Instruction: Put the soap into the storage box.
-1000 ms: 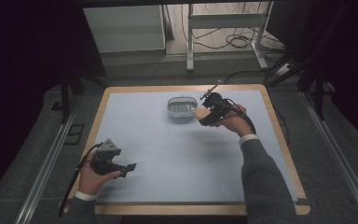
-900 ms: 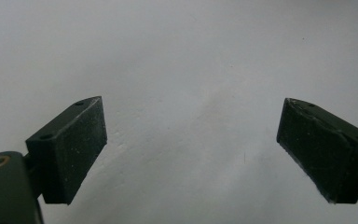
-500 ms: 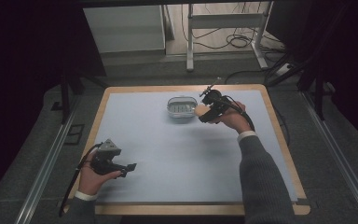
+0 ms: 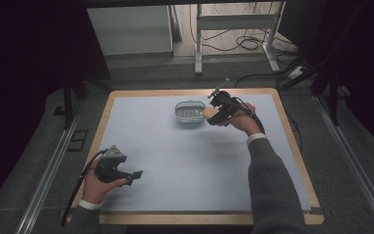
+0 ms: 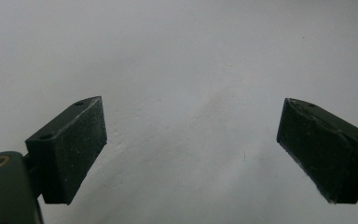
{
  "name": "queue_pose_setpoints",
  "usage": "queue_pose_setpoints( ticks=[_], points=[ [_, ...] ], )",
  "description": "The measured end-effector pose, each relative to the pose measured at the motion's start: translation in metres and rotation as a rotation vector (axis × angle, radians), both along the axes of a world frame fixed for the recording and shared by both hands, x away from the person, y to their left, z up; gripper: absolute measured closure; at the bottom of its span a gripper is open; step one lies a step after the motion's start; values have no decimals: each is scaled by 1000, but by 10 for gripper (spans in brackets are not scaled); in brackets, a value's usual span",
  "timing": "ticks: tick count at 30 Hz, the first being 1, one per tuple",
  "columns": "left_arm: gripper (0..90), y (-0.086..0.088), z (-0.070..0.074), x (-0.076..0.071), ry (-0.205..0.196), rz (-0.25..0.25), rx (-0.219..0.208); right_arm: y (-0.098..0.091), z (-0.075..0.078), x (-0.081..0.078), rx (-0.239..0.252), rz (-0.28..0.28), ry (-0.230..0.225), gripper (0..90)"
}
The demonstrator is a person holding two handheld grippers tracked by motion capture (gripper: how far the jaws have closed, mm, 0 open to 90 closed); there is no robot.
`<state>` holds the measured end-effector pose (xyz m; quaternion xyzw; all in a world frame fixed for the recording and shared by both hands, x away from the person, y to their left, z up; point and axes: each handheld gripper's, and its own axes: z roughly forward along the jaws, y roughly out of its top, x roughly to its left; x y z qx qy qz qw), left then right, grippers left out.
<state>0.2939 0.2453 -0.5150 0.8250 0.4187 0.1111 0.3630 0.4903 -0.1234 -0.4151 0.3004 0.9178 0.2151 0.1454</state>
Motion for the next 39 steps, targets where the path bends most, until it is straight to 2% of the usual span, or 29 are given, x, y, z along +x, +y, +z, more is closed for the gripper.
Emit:
queue_pose_setpoints(
  ticks=[14, 17, 32, 39],
  points=[
    [85, 0, 0, 0, 3, -1, 4, 8, -6, 12, -1, 18, -2, 324],
    [86, 0, 0, 0, 3, -1, 4, 9, -6, 13, 5, 36, -6, 325],
    [85, 0, 0, 1, 5, -3, 5, 14, -4, 21, 2, 42, -12, 325],
    [85, 0, -1, 1, 5, -3, 1, 22, -3, 27, 3, 63, -14, 325]
  ],
)
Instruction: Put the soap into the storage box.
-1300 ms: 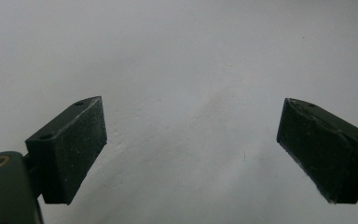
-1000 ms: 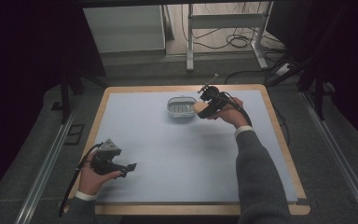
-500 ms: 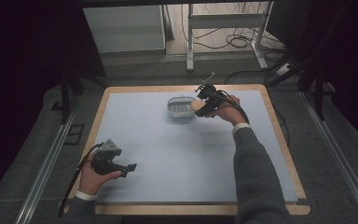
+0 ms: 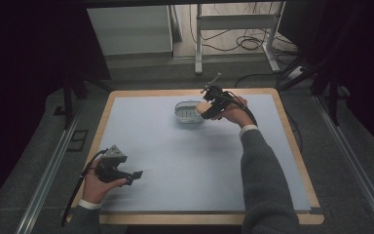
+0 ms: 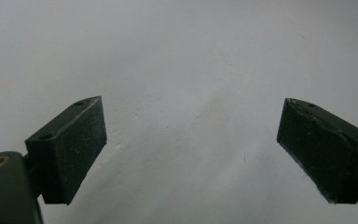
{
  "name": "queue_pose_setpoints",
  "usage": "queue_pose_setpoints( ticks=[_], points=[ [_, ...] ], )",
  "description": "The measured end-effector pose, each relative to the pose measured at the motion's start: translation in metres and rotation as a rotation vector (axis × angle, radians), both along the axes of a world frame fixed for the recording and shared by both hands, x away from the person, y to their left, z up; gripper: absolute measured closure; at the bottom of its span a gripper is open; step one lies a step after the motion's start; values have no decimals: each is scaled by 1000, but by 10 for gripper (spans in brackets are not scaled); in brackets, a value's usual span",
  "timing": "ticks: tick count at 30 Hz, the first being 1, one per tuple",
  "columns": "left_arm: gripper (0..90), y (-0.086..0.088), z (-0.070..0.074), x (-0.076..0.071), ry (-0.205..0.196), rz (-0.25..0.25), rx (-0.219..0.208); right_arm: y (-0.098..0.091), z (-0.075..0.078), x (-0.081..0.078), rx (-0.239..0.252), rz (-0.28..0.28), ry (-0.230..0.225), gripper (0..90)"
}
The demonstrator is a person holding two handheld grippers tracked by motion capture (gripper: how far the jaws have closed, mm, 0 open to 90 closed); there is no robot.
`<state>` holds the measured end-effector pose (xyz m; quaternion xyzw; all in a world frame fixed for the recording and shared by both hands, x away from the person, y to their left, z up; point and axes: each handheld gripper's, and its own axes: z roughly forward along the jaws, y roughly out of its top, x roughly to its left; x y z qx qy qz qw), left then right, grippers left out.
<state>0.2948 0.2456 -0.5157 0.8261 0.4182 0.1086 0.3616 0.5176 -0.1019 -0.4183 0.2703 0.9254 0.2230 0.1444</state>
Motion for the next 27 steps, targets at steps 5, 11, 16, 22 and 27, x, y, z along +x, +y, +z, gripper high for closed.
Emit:
queue_pose_setpoints(
  ticks=[5, 11, 16, 22, 27],
  points=[
    [84, 0, 0, 0, 2, -1, -1, 9, -2, 6, 0, 23, 1, 324],
    [84, 1, 0, 0, 2, -6, 1, 16, -3, 8, 5, 36, 0, 325],
    [84, 1, 0, 0, 2, -9, 3, 21, -4, 12, 1, 54, 3, 325],
    [84, 1, 1, 0, 0, -3, -3, 27, -5, 18, -2, 71, -1, 325],
    [84, 1, 1, 0, 0, -3, -3, 33, -7, 22, -3, 85, -6, 325]
  ],
)
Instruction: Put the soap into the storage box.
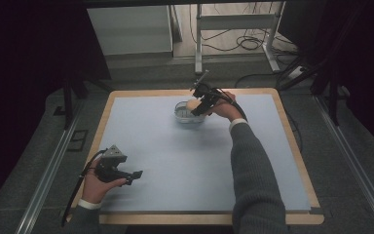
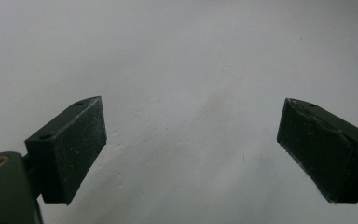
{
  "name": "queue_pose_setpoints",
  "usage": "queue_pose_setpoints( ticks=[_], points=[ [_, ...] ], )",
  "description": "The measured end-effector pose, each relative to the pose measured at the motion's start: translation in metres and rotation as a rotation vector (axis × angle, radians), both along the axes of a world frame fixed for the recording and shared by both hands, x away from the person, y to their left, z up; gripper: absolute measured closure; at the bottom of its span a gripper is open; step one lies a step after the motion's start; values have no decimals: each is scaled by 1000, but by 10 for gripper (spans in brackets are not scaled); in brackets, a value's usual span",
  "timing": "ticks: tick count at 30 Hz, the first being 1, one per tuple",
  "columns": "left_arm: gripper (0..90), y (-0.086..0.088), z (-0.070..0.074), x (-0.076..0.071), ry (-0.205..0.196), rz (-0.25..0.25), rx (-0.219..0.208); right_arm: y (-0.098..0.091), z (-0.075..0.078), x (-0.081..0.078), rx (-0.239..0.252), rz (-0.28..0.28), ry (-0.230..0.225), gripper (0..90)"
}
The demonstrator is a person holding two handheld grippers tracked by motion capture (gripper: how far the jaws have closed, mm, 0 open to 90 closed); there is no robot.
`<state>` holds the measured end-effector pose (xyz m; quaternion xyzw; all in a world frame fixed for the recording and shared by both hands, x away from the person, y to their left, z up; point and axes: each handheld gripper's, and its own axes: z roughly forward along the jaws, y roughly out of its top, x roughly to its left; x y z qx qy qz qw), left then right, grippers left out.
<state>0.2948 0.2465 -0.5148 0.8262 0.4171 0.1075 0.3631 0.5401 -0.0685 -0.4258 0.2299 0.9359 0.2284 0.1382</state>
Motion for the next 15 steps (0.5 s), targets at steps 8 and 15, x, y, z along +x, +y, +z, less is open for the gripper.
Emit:
queue_pose_setpoints(
  ticks=[8, 15],
  points=[
    [83, 1, 0, 0, 0, -1, -1, 14, -8, 9, 1, 30, -2, 324],
    [82, 0, -1, 0, 4, -3, 6, 20, -19, 14, -17, 47, 6, 324]
  ],
)
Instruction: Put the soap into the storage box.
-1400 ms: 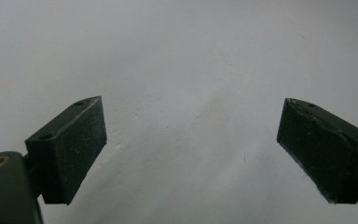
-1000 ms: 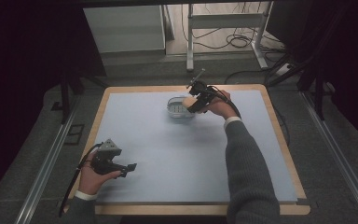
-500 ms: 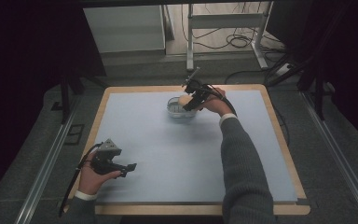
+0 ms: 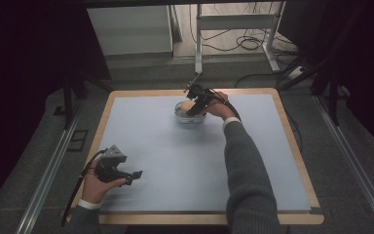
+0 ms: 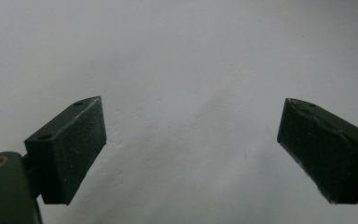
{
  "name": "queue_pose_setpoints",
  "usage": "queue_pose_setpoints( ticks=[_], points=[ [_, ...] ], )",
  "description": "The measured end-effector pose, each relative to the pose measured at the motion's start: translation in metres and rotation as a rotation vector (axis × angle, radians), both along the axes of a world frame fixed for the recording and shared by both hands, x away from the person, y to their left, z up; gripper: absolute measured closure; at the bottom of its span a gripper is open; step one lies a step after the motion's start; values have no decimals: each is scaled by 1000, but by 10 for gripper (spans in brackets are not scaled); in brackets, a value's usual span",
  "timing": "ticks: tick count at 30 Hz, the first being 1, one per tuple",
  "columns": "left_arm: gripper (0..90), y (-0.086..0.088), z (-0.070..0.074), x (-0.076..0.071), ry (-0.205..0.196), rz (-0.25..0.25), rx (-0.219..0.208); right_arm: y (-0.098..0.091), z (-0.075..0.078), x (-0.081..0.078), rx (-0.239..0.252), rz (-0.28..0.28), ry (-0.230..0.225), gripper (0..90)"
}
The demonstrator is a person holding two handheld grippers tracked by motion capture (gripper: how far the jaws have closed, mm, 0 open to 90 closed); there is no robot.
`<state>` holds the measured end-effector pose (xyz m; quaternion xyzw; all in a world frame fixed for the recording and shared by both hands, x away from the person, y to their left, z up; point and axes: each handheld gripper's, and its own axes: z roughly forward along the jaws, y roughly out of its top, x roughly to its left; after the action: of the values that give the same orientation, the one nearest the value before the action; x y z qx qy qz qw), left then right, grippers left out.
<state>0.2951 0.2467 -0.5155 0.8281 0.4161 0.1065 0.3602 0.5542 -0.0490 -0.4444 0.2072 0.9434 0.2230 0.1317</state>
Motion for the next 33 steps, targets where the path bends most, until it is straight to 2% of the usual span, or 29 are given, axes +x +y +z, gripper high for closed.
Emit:
queue_pose_setpoints(
  ticks=[8, 16, 20, 28, 31, 32, 33],
  points=[
    [82, -1, 0, 0, 1, -1, 1, 1, -4, 2, -7, 10, 8, 322],
    [82, -1, 0, 0, -2, 0, 0, 3, -9, 1, -44, 21, 5, 322],
    [83, 0, 1, -1, -4, 0, -2, 3, -2, -4, -1, 20, -9, 324],
    [82, 0, 1, -1, -7, 9, -16, -4, 2, -10, 22, 13, -19, 324],
    [82, 0, 1, -1, -6, 8, -12, -13, 5, -17, 65, -5, -25, 321],
    [82, 0, 1, -1, -6, 8, -12, -13, 5, -17, 65, -5, -25, 321],
    [82, 0, 1, -1, -6, 9, -11, -19, 7, -22, 94, -21, -31, 312]
  ],
)
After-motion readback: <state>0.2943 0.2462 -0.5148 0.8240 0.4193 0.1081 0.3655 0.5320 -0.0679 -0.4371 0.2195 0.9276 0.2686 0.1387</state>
